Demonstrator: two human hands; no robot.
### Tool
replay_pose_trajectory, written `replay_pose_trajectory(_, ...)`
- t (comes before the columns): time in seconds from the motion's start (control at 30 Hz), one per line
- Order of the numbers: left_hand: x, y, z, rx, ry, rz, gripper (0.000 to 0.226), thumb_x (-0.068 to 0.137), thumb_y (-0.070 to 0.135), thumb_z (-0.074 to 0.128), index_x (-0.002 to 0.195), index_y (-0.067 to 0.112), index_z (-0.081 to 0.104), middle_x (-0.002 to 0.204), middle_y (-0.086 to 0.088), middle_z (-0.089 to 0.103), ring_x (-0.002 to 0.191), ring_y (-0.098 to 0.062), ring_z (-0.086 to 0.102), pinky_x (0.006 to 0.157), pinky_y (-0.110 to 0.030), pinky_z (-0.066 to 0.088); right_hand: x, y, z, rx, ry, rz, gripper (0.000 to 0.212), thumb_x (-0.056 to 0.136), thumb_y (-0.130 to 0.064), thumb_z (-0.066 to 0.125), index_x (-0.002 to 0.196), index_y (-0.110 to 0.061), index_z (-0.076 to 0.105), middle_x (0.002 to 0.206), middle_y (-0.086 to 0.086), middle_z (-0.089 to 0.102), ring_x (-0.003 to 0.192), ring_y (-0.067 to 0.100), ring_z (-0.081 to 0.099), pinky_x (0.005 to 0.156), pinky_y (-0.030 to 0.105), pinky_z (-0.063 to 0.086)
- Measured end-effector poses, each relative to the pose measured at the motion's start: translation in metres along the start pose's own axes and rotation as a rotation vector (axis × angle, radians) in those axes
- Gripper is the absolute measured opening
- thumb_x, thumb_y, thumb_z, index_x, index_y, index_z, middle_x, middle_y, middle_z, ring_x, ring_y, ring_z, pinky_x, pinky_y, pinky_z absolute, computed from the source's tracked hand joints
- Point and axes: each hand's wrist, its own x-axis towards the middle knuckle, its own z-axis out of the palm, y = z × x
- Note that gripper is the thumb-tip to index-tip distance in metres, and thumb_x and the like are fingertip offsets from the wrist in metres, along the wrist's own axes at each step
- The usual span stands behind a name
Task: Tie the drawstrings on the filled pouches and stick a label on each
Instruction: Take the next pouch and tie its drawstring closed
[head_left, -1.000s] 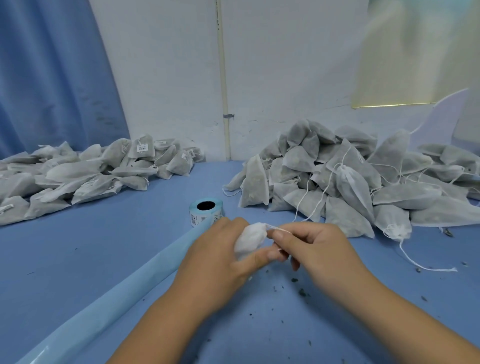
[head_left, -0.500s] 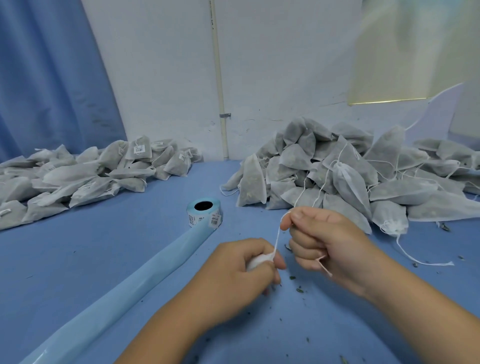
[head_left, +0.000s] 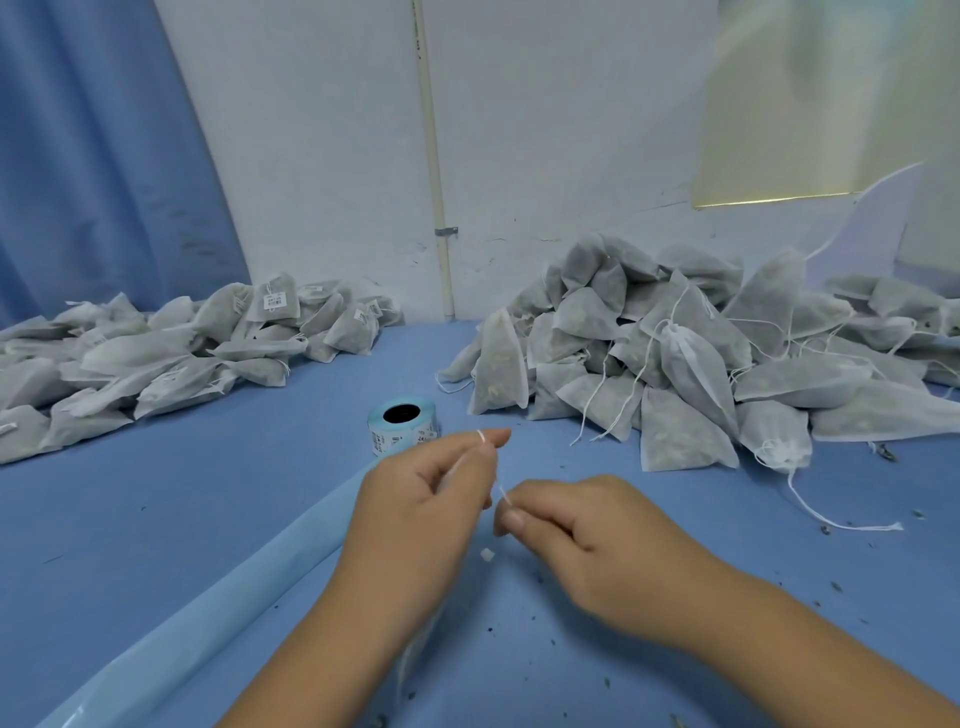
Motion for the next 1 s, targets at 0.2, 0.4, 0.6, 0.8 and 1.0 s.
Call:
replay_pose_trajectory(0.2, -0.001, -0.006, -0.006, 0.466, -0.175, 0.174, 0.030, 0.077, 0.045, 0.041, 0.073, 0.038, 0.069, 0.074, 0.019, 0.065, 0.079, -0.001, 0.059, 0.070, -0.026, 0.046, -0.004, -0.009, -0.008, -0.001, 0.054, -0.145, 0.028, 0.086, -0.028, 0.047, 0.064, -0.012, 0.053, 0.051, -0.001, 0.040, 0.051, 0.014, 0.038, 0.050, 0.026, 0.031)
replay_pose_trajectory(0.4, -0.003, 0.000, -0.007, 0.204, -0.301, 0.039, 0.038, 0.087, 0.064, 0.054, 0.073, 0.033, 0.072, 0.043, 0.013, 0.041, 0.043, -0.002, 0.038, 0.047, -0.012, 0.030, -0.002, 0.004, -0.019, 0.383, 0.211, 0.071, 0.027, 0.089, -0.006, 0.058, 0.065, -0.016, 0.065, 0.050, -0.002, 0.042, 0.048, 0.006, 0.035, 0.048, 0.018, 0.031)
replay_pose_trajectory(0.6, -0.001, 0.008, -0.003, -0.153, -0.357, -0.248, 0.030, 0.095, 0.020, 0.058, 0.073, 0.014, 0.077, 0.069, -0.006, 0.071, 0.053, -0.016, 0.059, 0.056, -0.023, 0.048, 0.000, 0.006, -0.018, 0.434, 0.231, 0.084, 0.021, 0.086, -0.018, 0.059, 0.067, -0.014, 0.065, 0.055, 0.009, 0.044, 0.051, 0.009, 0.036, 0.050, 0.023, 0.033)
replay_pose_trajectory(0.8, 0.000, 0.010, 0.000, -0.316, -0.222, -0.362, 0.028, 0.095, 0.017, 0.057, 0.077, 0.010, 0.078, 0.067, -0.003, 0.065, 0.049, -0.013, 0.047, 0.053, -0.025, 0.044, 0.001, 0.006, -0.017, 0.454, 0.279, 0.114, 0.022, 0.088, -0.012, 0.059, 0.068, -0.017, 0.065, 0.049, -0.003, 0.037, 0.048, 0.010, 0.031, 0.046, 0.018, 0.029)
replay_pose_trajectory(1.0, 0.003, 0.014, -0.008, -0.546, -0.218, -0.472, 0.021, 0.076, 0.024, 0.065, 0.086, 0.012, 0.079, 0.052, 0.002, 0.039, 0.040, -0.010, 0.025, 0.037, -0.019, 0.026, 0.002, 0.008, -0.015, 0.386, 0.338, 0.165, 0.018, 0.086, -0.014, 0.057, 0.069, -0.018, 0.063, 0.047, -0.009, 0.039, 0.044, 0.005, 0.032, 0.044, 0.014, 0.027)
